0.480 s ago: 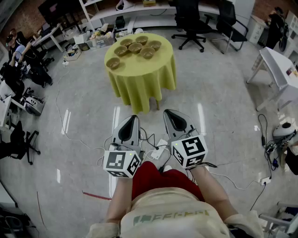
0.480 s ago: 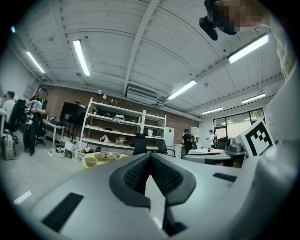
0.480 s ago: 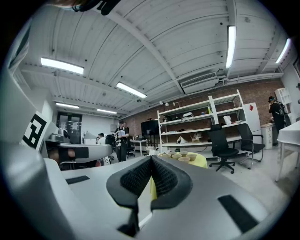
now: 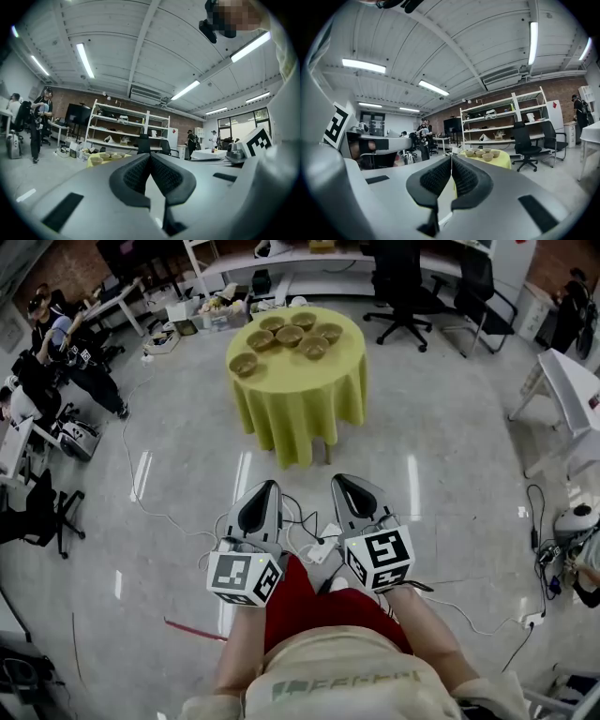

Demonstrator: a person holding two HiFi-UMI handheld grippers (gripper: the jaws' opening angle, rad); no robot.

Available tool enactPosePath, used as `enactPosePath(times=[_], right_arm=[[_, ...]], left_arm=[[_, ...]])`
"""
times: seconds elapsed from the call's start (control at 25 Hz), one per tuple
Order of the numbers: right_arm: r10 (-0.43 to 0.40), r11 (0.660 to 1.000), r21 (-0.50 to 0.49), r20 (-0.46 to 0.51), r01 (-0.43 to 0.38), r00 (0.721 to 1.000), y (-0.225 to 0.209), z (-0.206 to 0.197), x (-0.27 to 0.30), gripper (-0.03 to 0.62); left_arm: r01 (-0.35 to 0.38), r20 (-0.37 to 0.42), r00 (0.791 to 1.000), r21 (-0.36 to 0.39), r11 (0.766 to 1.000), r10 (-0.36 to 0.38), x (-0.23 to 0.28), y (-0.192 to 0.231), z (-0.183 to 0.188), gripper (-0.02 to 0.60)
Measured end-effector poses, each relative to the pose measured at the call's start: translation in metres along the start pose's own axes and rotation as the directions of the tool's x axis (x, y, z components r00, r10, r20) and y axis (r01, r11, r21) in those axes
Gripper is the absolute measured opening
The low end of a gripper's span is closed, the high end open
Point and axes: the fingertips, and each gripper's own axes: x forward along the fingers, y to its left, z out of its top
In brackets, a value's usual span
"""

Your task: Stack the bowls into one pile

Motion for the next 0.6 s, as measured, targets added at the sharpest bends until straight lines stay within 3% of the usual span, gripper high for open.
enactPosePath(times=[0.36, 0.6], right_arm=[[0.001, 0.999, 0.037, -0.001, -0.001, 1.000, -0.015, 0.007, 0.041, 0.037], [-0.016, 1.000, 0.012, -0.043, 0.017, 0.999, -0.006, 0.009, 0.122, 0.037]], left_arm=[[0.022, -0.025, 0.999, -0.002, 1.000, -0.022, 0.039, 0.025, -0.010, 0.023], [0.040, -0.033, 0.999, -0.034, 0.999, -0.041, 0.086, 0.105, 0.000, 0.023]])
